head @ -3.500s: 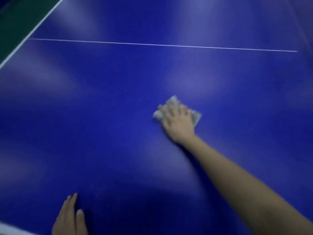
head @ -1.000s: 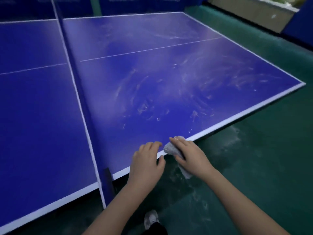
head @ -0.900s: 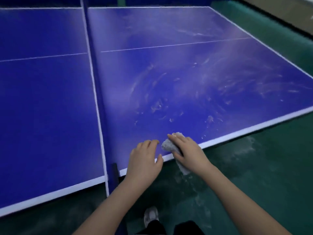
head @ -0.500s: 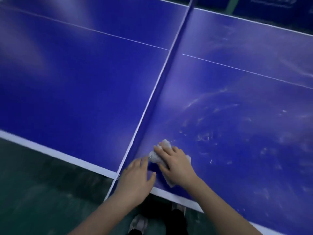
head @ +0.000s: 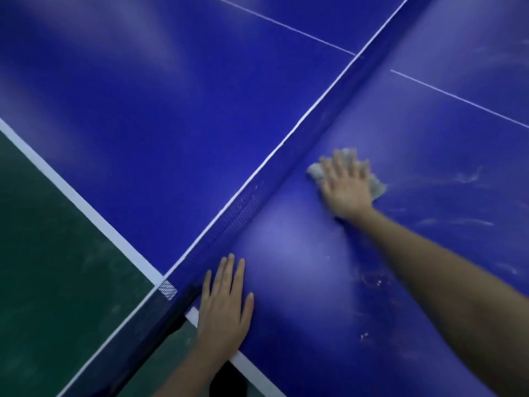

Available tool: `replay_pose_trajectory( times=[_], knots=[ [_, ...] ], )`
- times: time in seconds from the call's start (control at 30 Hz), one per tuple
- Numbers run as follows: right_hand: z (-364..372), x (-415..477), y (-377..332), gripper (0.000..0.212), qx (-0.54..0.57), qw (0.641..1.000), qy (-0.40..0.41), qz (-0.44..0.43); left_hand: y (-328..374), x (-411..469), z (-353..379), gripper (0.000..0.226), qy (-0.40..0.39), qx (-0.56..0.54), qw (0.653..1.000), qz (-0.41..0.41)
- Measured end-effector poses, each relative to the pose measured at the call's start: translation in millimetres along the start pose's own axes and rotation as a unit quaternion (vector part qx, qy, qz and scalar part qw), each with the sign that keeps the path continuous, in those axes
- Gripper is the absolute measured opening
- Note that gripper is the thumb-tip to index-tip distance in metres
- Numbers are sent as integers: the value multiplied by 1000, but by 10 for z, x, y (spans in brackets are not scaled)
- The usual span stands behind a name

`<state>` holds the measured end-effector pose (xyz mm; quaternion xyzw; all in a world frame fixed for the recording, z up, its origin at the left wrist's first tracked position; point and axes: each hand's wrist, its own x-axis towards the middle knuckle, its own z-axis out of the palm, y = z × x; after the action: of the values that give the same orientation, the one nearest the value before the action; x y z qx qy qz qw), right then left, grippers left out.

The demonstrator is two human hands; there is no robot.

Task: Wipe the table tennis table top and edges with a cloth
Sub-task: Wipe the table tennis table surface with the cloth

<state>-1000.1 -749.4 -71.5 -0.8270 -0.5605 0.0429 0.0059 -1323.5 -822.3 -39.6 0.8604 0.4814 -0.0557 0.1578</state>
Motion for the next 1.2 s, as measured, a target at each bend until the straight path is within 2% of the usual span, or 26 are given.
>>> replay_pose_trajectory(
  times=[0.07,0.13,0.23,0.3,0.4,0.43,0.5,0.57,0.67,0.7,0.73,0.83,0.87,0.93,1.0,1.07,1.13,1.2],
  knots=[
    [-52,161,331,54,-11,999,12,44,63,101,44,56,17,-7,1000,7],
    [-67,66,202,58,4,1000,-9,12,118,195,40,54,36,-39,999,7],
    [30,-631,-415,61,37,988,-59,-136,190,356,-25,54,70,-110,991,-2],
    [63,-1165,-701,60,45,967,-44,-249,236,511,-73,54,86,-129,988,19],
    [37,-926,-583,52,38,958,-34,-281,325,829,-140,56,73,-128,987,63],
    [27,-649,-436,50,31,965,-8,-261,381,945,-167,57,66,-120,988,75],
    [-4,-39,-6,51,2,980,-15,-196,536,1166,-189,61,58,-95,989,102],
    [-49,458,575,52,-29,997,-7,-77,716,1376,-154,61,52,-70,988,129],
    [-151,794,1160,51,54,989,6,138,968,1687,-70,58,48,-48,985,157],
    [-161,812,1126,52,57,986,3,158,1052,1798,-56,59,51,-45,984,163],
    [-133,797,1016,53,31,991,12,132,1138,1905,-50,60,55,-43,984,163],
    [-63,643,619,51,21,997,23,-66,1363,2156,-20,60,58,-28,987,149],
    [-67,613,589,50,29,994,13,-106,1408,2208,5,57,58,-16,988,143],
    [-117,708,720,48,57,990,2,-127,1448,2233,45,55,64,18,989,134],
    [-139,937,1015,48,43,994,12,-101,1455,2215,47,56,78,36,987,133],
    [-181,1212,1411,49,15,999,21,-23,1446,2219,50,58,84,37,986,139],
    [-233,1429,1801,50,29,992,28,117,1445,2237,61,57,82,29,986,144],
    [-294,1595,1902,51,89,963,31,253,1443,2248,67,57,80,27,986,144]
  ],
)
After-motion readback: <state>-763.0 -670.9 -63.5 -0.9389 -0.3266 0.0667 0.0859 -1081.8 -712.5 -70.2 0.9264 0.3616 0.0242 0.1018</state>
